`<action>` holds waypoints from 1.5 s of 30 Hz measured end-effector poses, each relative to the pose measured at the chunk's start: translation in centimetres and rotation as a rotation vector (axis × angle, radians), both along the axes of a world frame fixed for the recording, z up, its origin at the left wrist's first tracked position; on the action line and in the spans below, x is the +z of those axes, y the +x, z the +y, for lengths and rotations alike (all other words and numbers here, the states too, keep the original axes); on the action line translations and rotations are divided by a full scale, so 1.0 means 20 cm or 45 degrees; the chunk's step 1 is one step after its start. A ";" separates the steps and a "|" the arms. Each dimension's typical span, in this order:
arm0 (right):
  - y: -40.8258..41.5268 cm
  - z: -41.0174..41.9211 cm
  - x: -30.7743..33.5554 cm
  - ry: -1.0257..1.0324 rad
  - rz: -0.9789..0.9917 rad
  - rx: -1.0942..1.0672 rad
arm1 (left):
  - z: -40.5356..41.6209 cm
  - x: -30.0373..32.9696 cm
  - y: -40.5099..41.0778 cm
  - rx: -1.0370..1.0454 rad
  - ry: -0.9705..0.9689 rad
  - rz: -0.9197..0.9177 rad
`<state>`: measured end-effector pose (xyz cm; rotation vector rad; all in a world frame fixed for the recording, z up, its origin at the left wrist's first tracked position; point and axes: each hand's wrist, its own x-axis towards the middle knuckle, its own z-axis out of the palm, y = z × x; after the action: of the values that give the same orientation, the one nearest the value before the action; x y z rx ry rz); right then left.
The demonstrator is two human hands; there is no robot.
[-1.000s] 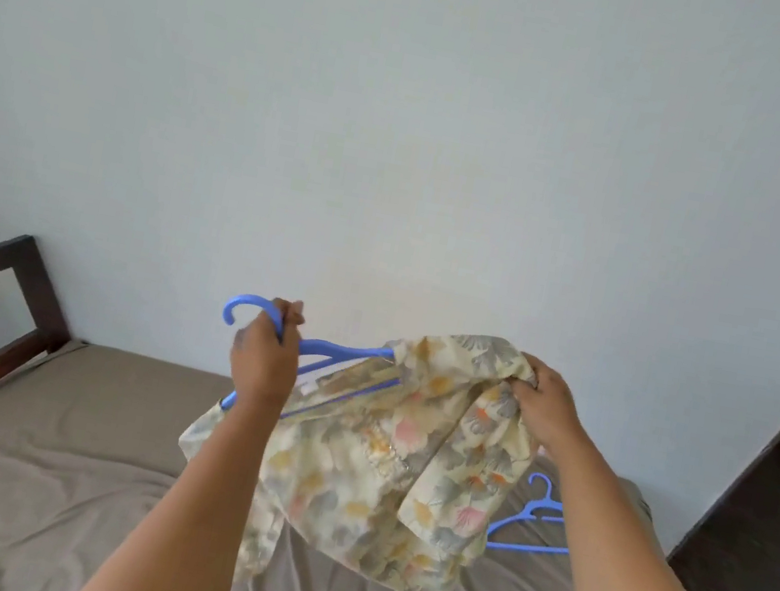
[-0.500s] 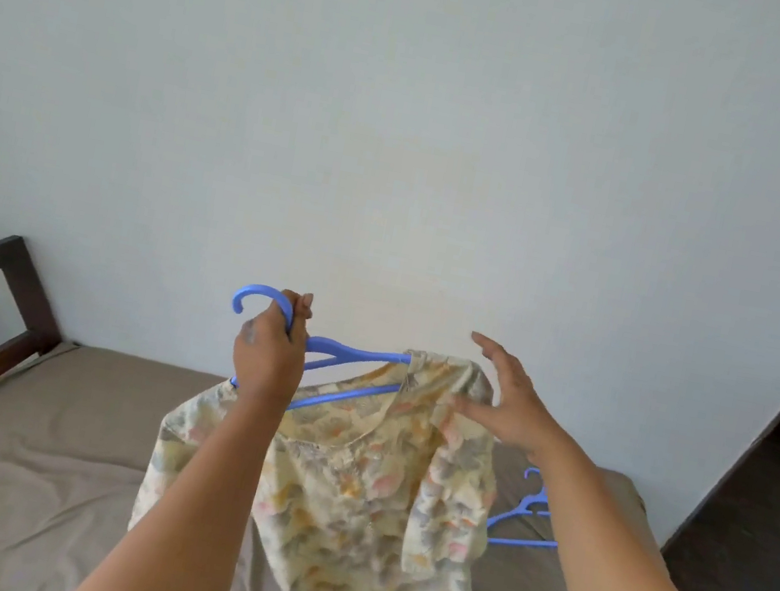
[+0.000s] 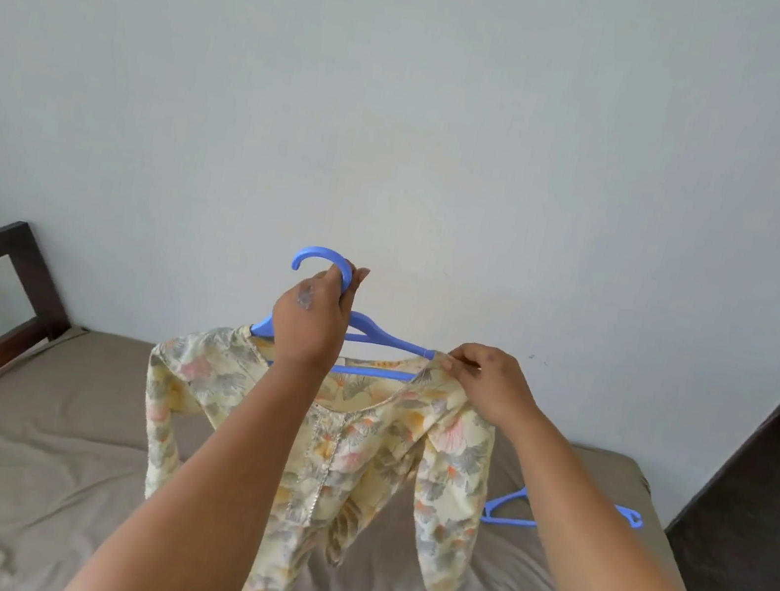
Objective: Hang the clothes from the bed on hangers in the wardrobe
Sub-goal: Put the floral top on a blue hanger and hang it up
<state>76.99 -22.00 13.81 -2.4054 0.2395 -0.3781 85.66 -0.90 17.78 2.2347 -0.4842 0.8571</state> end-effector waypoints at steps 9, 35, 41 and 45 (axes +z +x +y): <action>0.00 0.06 0.01 -0.078 -0.751 -0.209 | -0.01 -0.09 0.03 -0.423 0.152 0.353; -0.13 -0.27 -0.01 0.097 -0.343 -0.412 | 0.12 0.09 0.10 -0.632 0.086 0.311; -0.11 -0.06 0.04 0.016 -0.121 0.106 | 0.01 -0.01 0.05 -0.686 0.150 0.376; -0.08 -0.01 0.02 -0.241 -0.218 0.069 | 0.00 -0.02 0.05 -0.710 0.141 0.419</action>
<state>75.33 -22.27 14.18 -2.5394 0.0639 -0.6023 86.68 -0.93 17.33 2.1139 -0.9475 0.1748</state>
